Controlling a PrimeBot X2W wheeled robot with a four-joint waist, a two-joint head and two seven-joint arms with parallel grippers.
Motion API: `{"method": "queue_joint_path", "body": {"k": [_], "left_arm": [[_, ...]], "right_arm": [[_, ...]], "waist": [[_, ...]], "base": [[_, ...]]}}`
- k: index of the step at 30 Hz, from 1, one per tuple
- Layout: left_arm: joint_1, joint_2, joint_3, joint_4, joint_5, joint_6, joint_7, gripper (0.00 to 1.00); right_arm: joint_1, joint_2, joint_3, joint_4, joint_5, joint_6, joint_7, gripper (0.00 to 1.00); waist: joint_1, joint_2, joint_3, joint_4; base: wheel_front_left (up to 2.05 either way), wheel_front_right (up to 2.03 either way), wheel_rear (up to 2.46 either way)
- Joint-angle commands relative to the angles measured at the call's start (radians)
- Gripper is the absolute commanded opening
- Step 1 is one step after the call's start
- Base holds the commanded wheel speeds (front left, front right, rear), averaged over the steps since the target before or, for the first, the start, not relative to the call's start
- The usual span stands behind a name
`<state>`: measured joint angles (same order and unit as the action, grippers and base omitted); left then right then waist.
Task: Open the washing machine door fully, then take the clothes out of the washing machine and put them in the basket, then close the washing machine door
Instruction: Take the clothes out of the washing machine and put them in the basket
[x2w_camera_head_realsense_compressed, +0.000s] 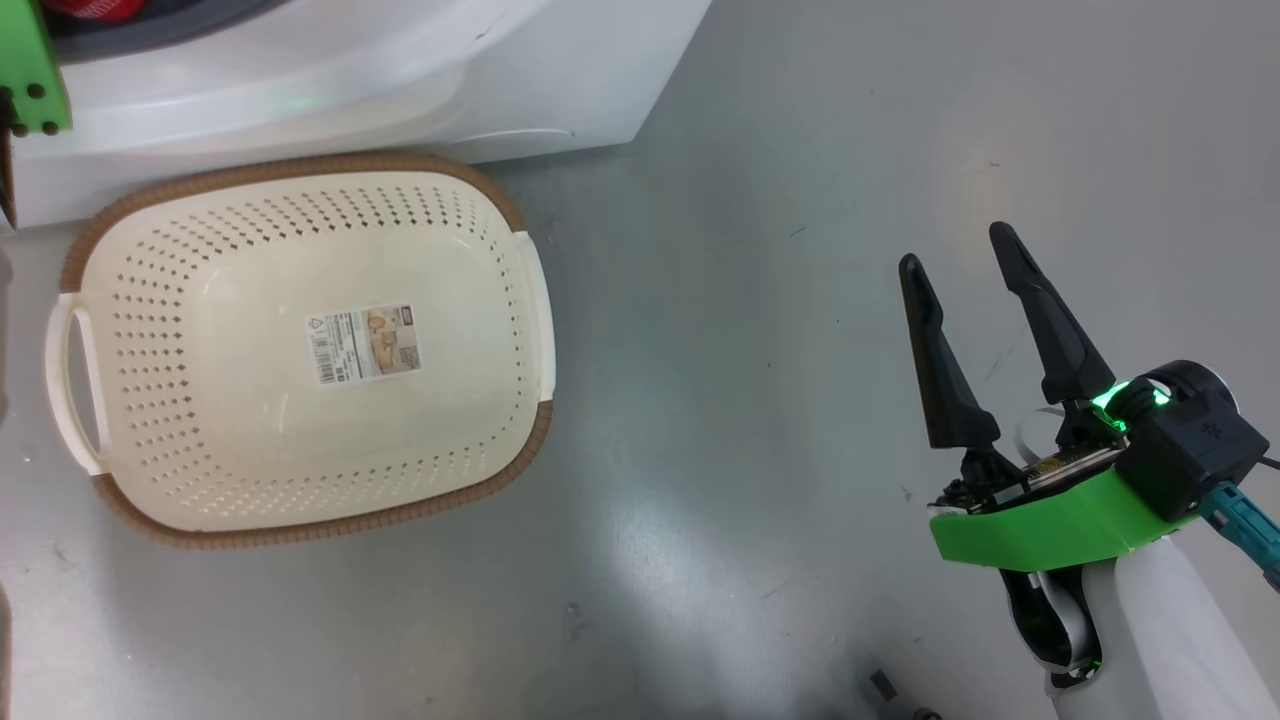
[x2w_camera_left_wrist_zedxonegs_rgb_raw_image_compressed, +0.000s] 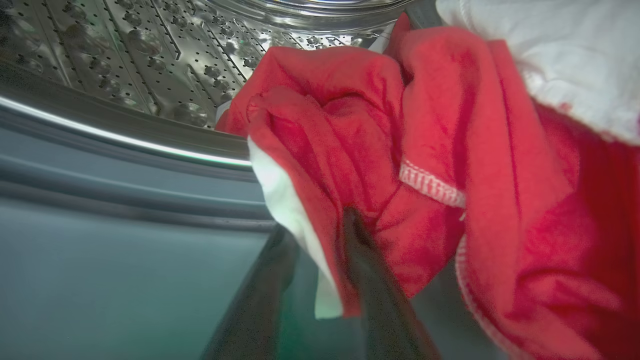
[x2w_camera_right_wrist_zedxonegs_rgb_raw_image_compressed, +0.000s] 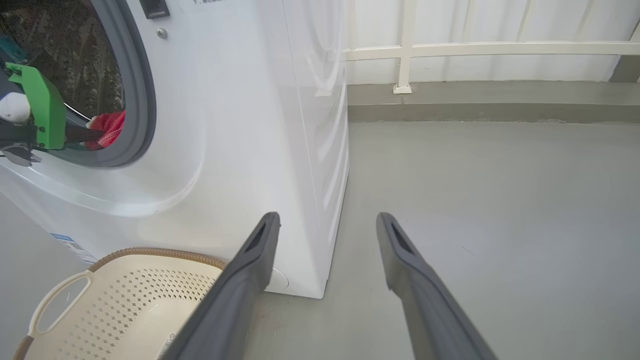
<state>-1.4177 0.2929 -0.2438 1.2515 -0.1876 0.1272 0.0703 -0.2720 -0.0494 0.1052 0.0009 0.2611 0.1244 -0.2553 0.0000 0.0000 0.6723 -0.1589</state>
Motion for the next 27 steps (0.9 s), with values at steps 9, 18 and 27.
{"method": "queue_joint_path", "body": {"k": [9, 18, 27], "left_arm": [[-0.016, 0.051, 0.007, -0.026, -0.023, 0.002, -0.067, 0.00], [0.003, 0.053, 0.013, -0.056, -0.046, -0.014, -0.186, 0.00], [0.042, 0.044, 0.032, -0.107, -0.089, -0.058, -0.295, 0.00]], "right_arm": [[0.001, -0.001, 0.010, -0.019, 0.015, 0.006, -0.006, 1.00], [-0.001, -0.001, 0.004, -0.016, 0.013, 0.006, -0.006, 1.00], [0.001, -0.001, 0.000, -0.014, 0.007, 0.006, -0.006, 1.00]], "waist": [[0.0000, 0.0000, -0.001, 0.005], [0.0000, 0.0000, -0.010, 0.023], [0.0000, 0.0000, -0.031, 0.043]], "base": [[0.00, 0.00, 0.00], [0.00, 0.00, 0.00], [0.00, 0.00, 0.00]]}}
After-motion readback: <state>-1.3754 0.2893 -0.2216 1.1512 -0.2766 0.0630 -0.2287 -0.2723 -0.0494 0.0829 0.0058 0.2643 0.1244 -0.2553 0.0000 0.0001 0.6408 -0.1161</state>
